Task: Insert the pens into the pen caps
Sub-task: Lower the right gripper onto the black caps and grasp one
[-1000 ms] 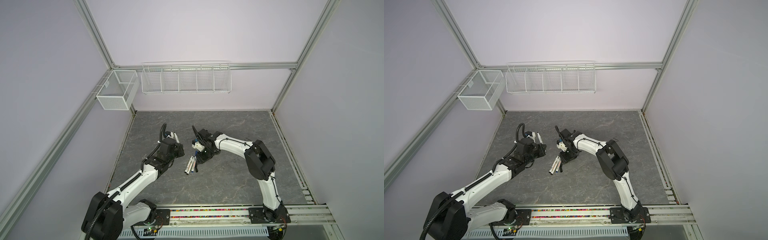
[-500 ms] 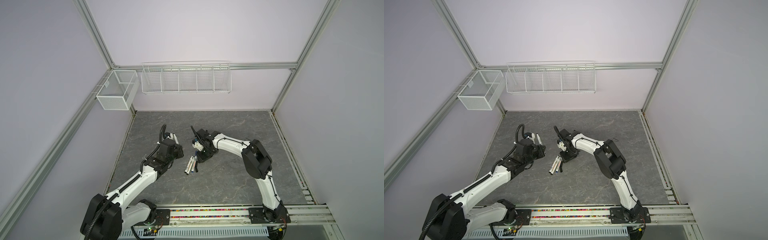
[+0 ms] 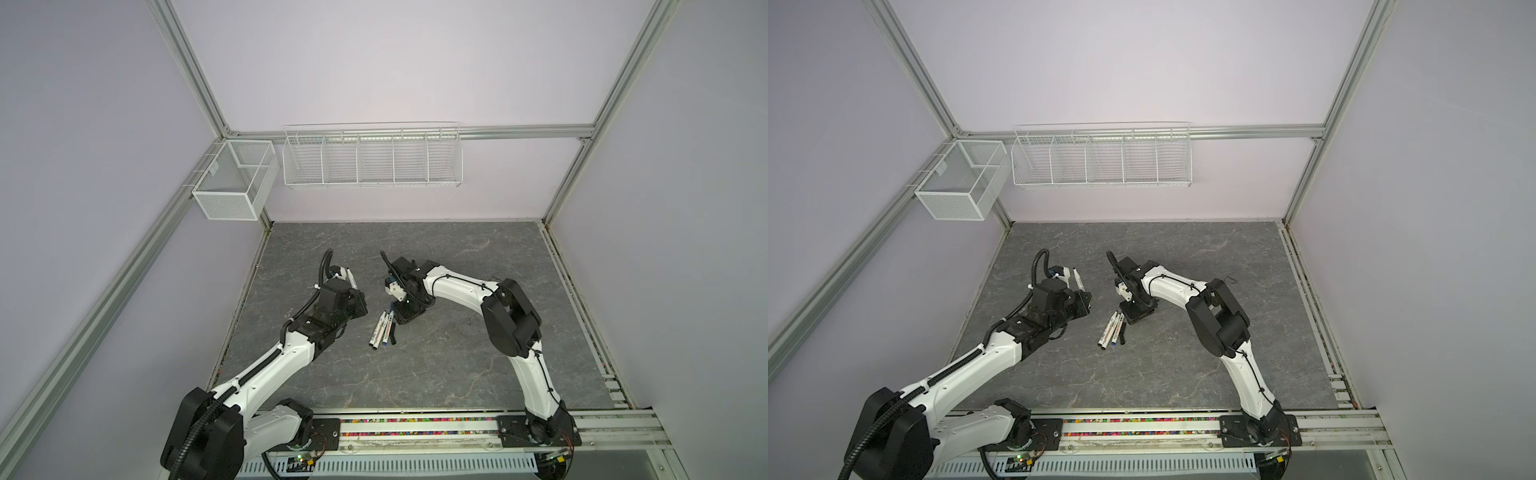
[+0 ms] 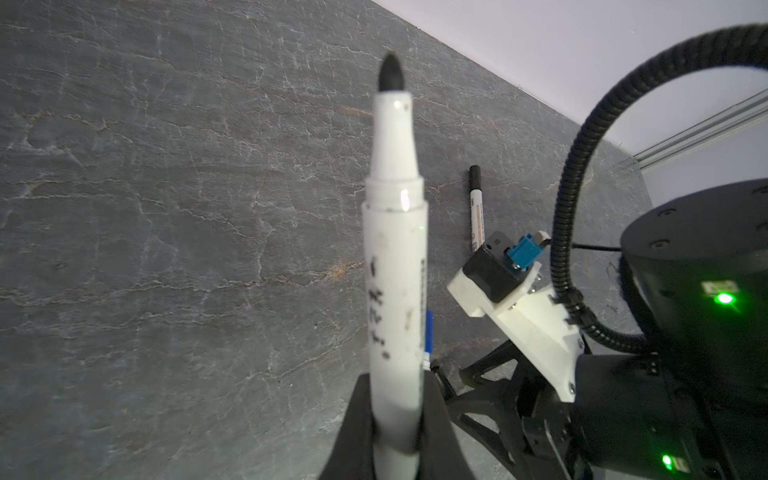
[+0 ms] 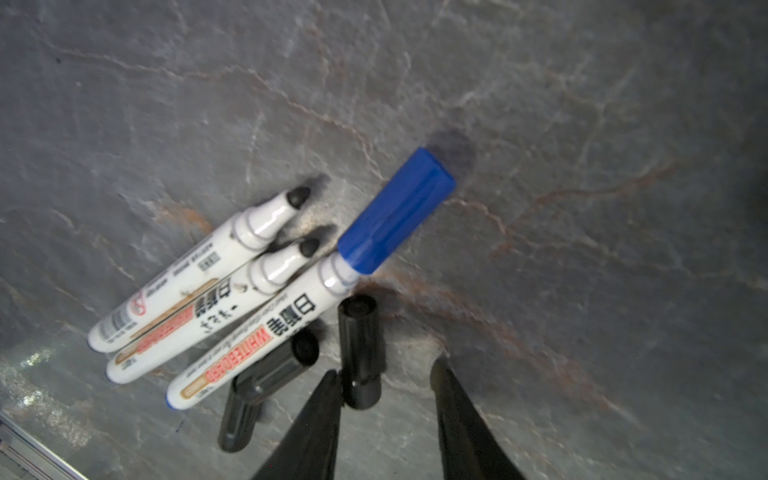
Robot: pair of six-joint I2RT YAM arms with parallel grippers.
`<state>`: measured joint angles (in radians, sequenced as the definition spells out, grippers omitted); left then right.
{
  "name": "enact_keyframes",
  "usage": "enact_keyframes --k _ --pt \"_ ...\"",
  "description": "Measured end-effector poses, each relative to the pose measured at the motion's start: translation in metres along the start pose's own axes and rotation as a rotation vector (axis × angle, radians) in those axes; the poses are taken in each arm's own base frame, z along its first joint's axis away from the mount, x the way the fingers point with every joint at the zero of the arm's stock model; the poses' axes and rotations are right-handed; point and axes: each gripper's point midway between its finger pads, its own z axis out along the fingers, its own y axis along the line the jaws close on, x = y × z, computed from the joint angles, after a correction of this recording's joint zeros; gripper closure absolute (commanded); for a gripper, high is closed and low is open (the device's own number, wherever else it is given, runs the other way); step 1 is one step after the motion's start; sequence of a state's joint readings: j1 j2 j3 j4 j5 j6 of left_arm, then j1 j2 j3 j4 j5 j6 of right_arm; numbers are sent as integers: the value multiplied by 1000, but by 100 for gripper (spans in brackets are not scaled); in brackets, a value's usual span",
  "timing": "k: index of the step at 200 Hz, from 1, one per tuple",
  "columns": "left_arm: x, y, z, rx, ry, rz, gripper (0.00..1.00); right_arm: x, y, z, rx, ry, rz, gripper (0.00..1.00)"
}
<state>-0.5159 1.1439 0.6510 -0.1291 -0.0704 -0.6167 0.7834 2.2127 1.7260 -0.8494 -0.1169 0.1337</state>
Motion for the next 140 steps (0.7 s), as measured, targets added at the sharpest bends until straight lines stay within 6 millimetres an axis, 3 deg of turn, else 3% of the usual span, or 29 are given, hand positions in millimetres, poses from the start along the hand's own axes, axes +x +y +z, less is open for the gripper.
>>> enact_keyframes --k 140 --pt "2 -1 0 7 10 1 100 -17 6 6 76 -7 -60 64"
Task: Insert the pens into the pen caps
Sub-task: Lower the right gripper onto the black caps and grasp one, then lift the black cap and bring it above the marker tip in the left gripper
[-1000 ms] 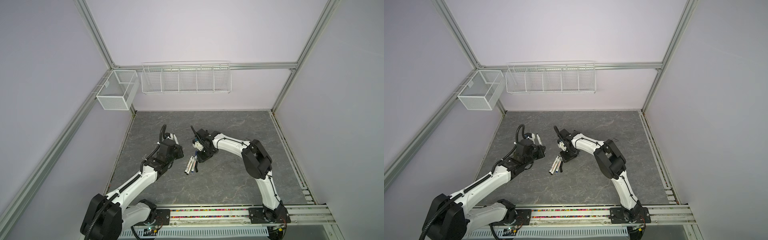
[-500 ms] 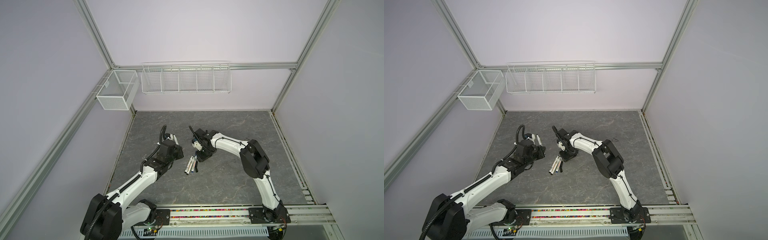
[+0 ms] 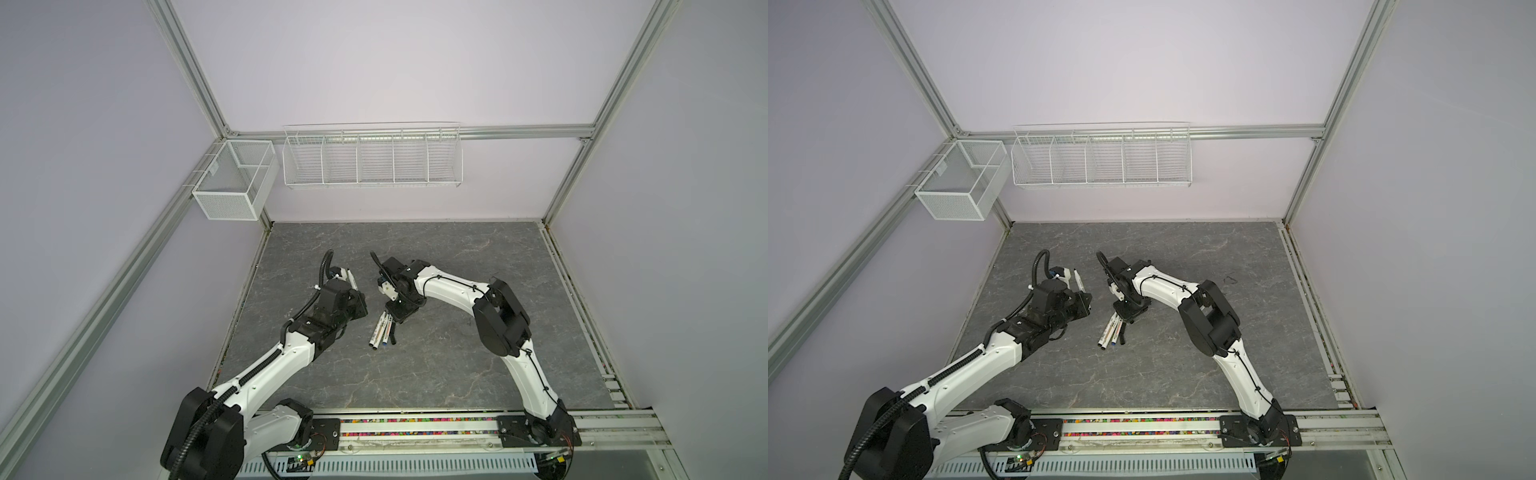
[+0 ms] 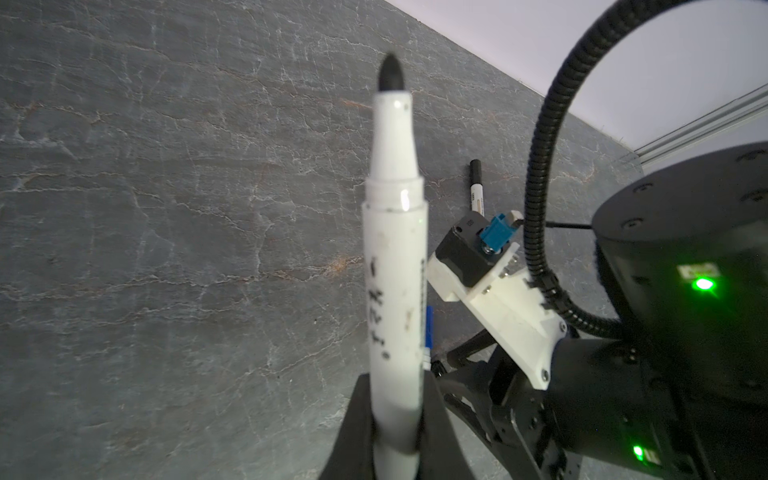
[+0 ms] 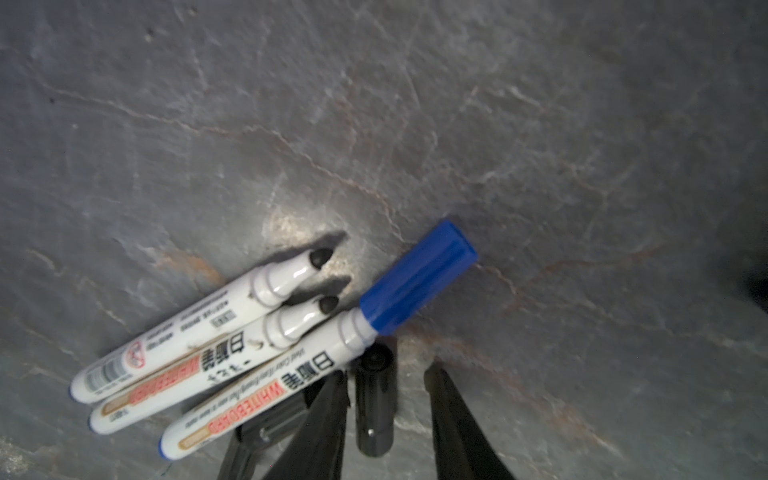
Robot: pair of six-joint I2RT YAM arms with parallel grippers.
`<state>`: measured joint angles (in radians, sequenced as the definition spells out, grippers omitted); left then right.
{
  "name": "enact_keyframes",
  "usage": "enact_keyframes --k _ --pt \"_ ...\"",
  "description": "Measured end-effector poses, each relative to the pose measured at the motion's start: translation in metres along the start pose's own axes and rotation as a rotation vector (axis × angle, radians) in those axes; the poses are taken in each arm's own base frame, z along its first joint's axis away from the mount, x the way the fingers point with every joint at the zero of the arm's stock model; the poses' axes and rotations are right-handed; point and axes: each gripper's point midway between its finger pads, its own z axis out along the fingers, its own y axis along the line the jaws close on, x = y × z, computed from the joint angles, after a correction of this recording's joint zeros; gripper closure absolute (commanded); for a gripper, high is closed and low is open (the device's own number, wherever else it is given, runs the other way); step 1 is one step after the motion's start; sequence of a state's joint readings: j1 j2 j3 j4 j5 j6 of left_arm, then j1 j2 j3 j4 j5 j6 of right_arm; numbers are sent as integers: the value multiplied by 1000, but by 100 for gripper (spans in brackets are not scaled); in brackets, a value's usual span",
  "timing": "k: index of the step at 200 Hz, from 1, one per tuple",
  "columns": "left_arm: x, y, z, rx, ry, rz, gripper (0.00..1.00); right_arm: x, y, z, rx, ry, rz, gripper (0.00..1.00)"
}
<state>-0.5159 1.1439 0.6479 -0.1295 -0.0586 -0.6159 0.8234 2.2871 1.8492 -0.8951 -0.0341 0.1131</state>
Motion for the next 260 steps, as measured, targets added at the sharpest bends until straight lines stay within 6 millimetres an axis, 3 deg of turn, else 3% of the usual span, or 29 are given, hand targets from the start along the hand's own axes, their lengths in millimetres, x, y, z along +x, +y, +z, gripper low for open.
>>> enact_keyframes --k 45,94,124,139,163,191,206,221,260 --pt "1 -1 0 5 4 0 100 0 -3 1 50 -1 -33 71" --pt "1 -1 0 8 8 8 100 0 -6 1 70 -10 -49 90" --pt "8 -5 3 34 40 35 100 3 -11 -2 18 -57 -1 93" --pt "13 -9 5 61 67 56 100 11 -23 -8 -24 -79 72 93" --pt "25 -20 9 121 116 107 100 13 -55 -41 -112 -196 244 93" --pt "48 -44 8 209 185 215 100 -18 -80 -114 -226 -465 363 94" --pt "59 -56 7 254 214 262 100 -40 -71 -150 -306 -593 349 93" --pt "63 -63 6 282 225 292 100 -55 -54 -171 -398 -670 320 93" --pt "64 -70 4 317 225 323 100 -72 -18 -192 -562 -719 252 93"
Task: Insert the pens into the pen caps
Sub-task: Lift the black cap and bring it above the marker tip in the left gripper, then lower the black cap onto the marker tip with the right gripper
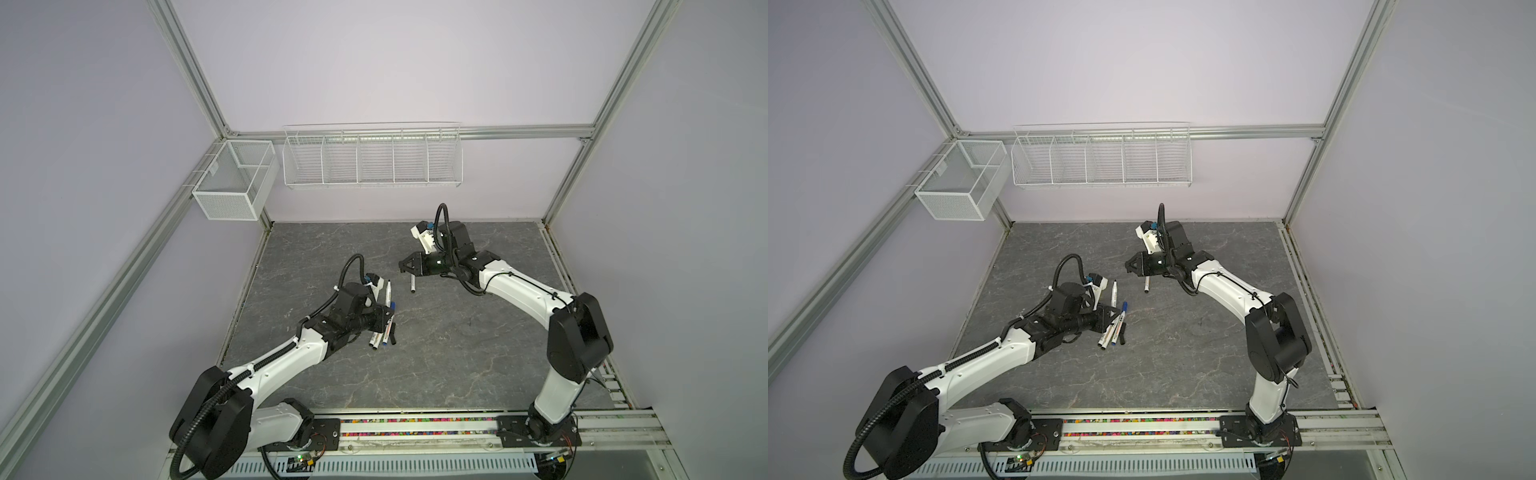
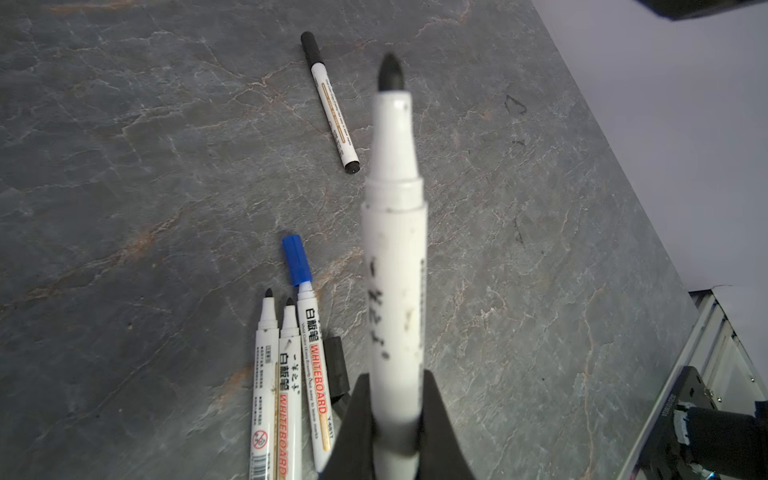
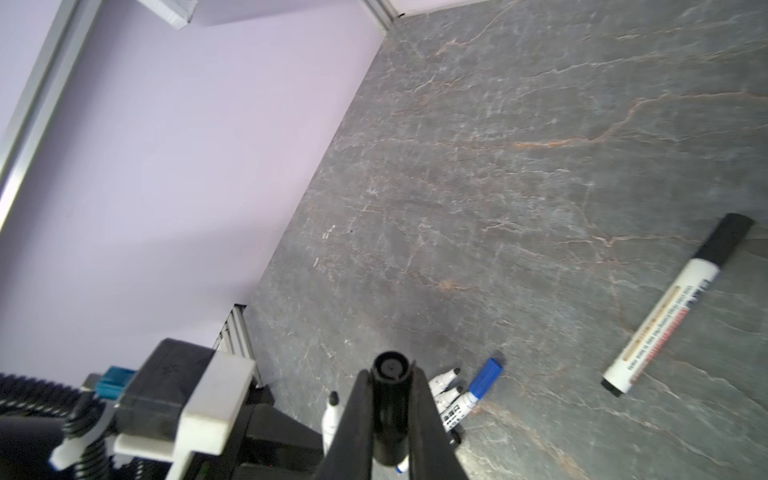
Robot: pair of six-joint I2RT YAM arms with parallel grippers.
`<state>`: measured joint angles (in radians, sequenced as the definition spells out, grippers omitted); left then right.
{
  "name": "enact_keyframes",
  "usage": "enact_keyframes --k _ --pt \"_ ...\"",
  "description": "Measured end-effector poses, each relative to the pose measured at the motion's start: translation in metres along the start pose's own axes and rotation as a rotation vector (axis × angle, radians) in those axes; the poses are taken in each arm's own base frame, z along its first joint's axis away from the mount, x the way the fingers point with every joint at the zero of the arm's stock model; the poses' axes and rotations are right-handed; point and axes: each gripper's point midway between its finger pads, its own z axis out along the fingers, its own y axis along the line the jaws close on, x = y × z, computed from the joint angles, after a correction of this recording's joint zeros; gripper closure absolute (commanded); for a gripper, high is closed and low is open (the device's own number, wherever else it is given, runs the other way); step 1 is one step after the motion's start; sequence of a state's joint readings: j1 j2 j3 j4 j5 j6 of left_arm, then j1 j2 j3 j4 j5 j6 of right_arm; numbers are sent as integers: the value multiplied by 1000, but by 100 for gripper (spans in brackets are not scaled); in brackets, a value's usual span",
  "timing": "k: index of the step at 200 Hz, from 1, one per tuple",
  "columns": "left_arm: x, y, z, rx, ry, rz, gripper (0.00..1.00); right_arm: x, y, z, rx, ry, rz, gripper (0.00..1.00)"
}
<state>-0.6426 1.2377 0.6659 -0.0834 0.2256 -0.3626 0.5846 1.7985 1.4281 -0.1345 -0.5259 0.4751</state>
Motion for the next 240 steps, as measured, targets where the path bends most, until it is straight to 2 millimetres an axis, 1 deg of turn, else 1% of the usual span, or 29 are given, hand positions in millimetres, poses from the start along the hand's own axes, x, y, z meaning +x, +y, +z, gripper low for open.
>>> enact_keyframes --k 25,48,67,83,169,240 --pt "-1 -1 0 6 -2 8 100 -2 17 8 -66 11 -26 93" --pt "-4 -4 -1 11 -10 13 100 2 24 16 -97 33 -33 93" --pt "-5 -4 -1 11 -13 14 100 7 25 20 -105 50 -30 94" --pt "-6 -4 -1 11 -14 14 100 8 25 22 -109 55 -35 93" --pt "-9 -5 -1 11 -29 18 100 16 21 21 -89 91 -46 93" --pt "-15 -5 -1 7 -55 19 100 22 23 20 -107 113 -59 93"
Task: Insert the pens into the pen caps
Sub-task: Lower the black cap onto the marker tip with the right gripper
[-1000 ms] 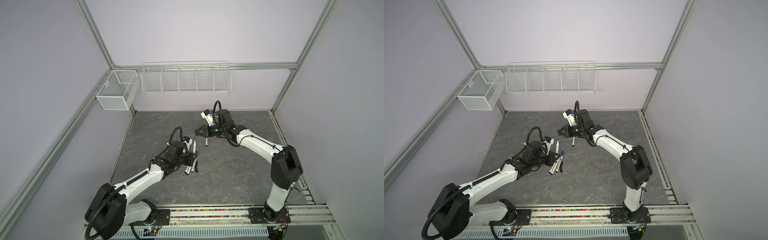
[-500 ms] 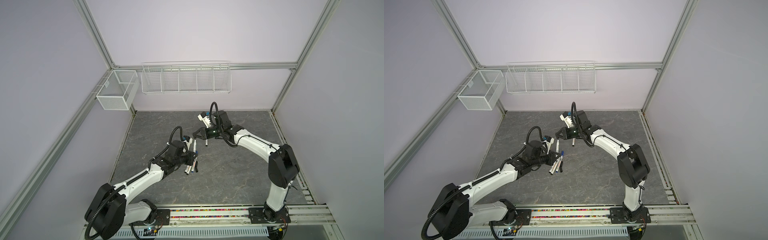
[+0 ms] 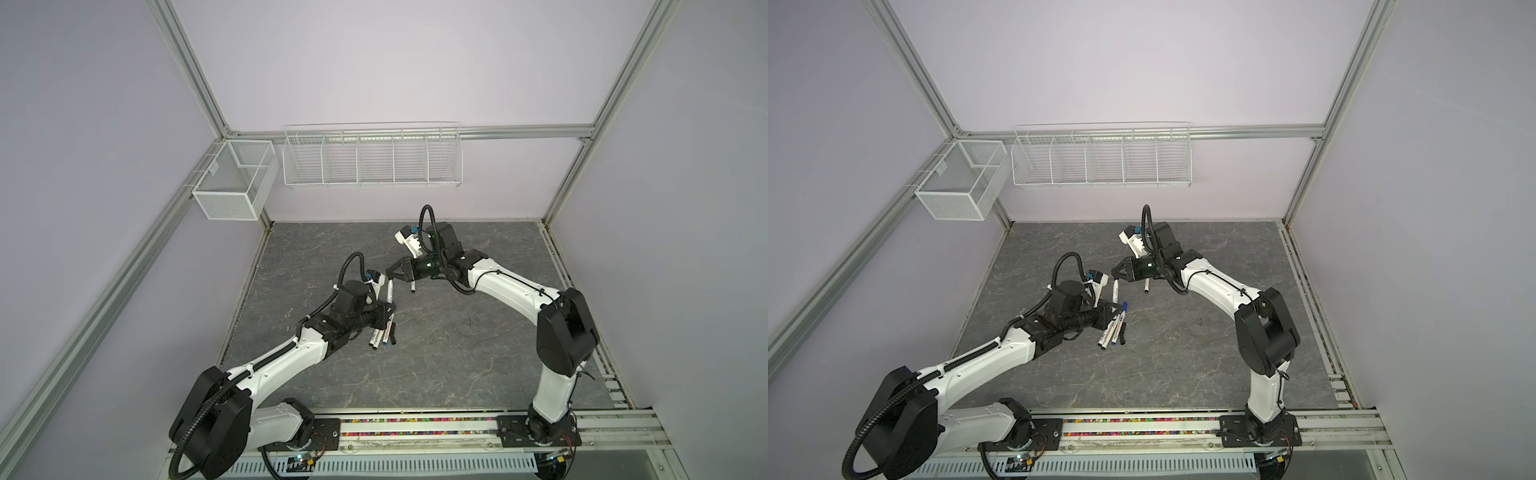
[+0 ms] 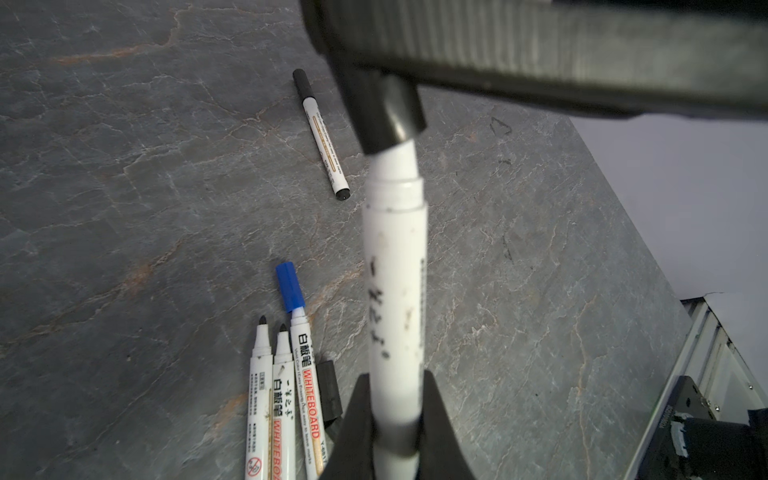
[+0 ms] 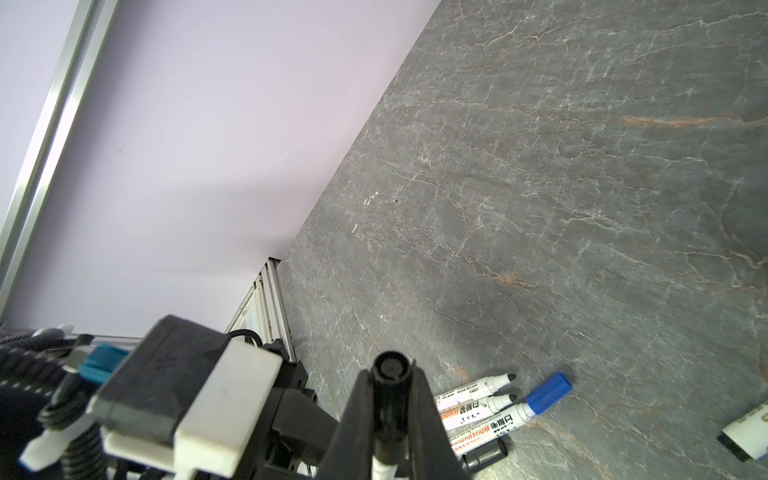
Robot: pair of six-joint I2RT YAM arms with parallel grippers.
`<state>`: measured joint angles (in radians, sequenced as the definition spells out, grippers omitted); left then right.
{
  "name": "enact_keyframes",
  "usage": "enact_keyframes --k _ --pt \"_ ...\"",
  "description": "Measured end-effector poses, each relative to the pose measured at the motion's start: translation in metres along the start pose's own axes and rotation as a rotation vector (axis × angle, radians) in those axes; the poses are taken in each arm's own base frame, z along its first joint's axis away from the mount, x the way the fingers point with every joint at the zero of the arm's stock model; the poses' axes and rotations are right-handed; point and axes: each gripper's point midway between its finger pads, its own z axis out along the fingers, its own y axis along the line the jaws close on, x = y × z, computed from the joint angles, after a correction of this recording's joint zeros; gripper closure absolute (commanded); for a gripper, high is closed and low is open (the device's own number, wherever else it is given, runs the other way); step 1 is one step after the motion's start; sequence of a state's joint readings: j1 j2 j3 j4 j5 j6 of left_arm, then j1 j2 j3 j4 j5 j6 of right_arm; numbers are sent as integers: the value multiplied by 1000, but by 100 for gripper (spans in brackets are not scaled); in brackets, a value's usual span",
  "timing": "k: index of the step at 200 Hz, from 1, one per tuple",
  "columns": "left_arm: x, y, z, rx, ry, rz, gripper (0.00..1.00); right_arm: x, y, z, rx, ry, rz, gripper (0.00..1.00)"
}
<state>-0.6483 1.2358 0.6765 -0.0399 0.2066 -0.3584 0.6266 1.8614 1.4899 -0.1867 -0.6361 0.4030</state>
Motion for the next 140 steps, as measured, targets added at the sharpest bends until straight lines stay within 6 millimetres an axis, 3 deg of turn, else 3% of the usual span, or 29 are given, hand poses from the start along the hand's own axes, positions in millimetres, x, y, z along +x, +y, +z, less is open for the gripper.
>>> enact_keyframes --k 43,104,140 --pt "-8 -4 0 14 -26 0 100 -3 6 -6 -43 -10 -11 92" --pt "-39 -23 -2 67 -97 22 100 -22 25 -34 -84 -89 -81 89" --pt "-43 -27 -1 82 -111 40 100 -23 31 -39 -96 -93 -123 89"
